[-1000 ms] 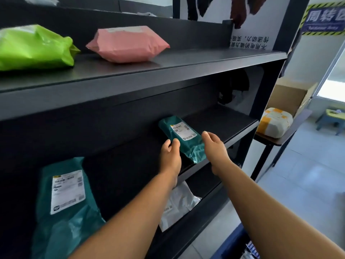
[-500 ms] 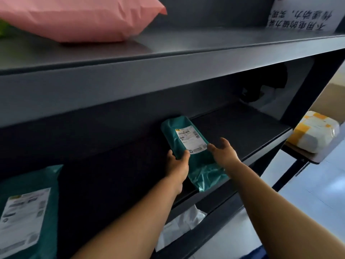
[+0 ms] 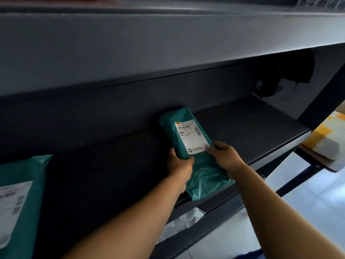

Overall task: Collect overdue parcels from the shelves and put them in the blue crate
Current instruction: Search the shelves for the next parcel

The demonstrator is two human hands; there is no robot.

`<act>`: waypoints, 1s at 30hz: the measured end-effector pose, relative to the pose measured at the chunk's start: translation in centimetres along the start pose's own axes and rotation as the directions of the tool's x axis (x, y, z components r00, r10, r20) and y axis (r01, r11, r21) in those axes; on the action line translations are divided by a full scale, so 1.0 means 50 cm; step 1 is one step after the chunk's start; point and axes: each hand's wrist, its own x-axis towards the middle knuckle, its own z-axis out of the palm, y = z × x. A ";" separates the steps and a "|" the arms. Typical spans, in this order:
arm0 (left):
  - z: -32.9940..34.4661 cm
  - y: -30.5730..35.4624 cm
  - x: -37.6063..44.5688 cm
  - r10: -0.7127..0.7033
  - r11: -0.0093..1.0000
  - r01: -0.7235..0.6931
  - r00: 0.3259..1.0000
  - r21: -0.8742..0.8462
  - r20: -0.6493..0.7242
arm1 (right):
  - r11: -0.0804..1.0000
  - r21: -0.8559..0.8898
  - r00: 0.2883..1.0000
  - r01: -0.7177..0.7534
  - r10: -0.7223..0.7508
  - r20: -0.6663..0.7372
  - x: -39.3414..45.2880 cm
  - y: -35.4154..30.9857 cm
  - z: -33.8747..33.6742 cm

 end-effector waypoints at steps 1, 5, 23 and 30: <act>0.001 -0.001 -0.001 0.004 1.000 -0.004 1.000 -0.020 0.000 | 0.999 0.031 1.000 0.014 -0.014 -0.001 -0.001 0.001 -0.002; 0.002 -0.003 -0.005 0.044 0.995 -0.043 0.999 -0.087 0.009 | 0.984 0.164 0.998 0.062 -0.065 0.014 -0.011 0.002 -0.009; -0.010 0.011 -0.026 0.193 0.965 -0.183 0.981 -0.186 0.037 | 0.899 0.394 0.978 0.190 -0.208 0.003 -0.052 -0.024 -0.021; -0.010 0.008 -0.022 0.186 0.971 -0.179 0.982 -0.159 0.028 | 0.909 0.375 0.980 0.183 -0.198 0.001 -0.046 -0.024 -0.022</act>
